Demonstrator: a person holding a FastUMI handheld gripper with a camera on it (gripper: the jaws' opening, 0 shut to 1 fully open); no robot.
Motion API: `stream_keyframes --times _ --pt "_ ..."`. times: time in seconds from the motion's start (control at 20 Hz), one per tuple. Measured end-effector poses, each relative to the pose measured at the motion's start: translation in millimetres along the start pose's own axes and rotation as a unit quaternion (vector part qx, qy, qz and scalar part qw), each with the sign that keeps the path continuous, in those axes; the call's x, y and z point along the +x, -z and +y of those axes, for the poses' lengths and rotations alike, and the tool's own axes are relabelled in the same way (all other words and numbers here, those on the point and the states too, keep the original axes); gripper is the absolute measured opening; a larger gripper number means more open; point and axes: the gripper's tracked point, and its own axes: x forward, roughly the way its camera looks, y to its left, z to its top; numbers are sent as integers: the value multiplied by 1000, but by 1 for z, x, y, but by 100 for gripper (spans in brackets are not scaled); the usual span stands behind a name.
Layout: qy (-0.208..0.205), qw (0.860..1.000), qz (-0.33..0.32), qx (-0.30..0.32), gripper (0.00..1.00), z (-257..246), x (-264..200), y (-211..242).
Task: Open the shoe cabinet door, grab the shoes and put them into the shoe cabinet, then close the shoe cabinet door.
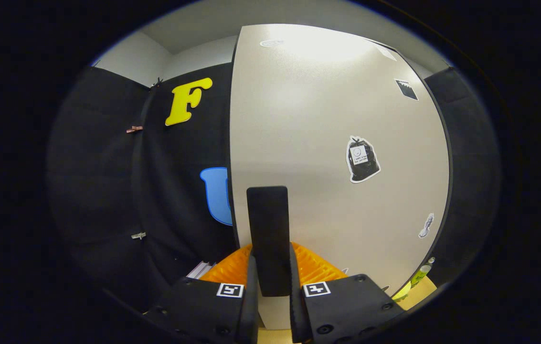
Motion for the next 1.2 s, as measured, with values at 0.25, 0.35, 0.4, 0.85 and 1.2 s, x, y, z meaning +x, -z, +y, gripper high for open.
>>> stream_keyframes --times 0.25,0.35,0.4,0.85,1.2 --pt "-11 1000 7 9 30 -5 -33 -6" --pt "-20 1000 12 9 30 -7 -39 -7" --pt "-25 1000 13 8 30 -8 -44 -8" --pt "-73 997 32 -2 30 -41 -111 -14" --pt "-80 996 34 -3 30 -84 -148 -19"
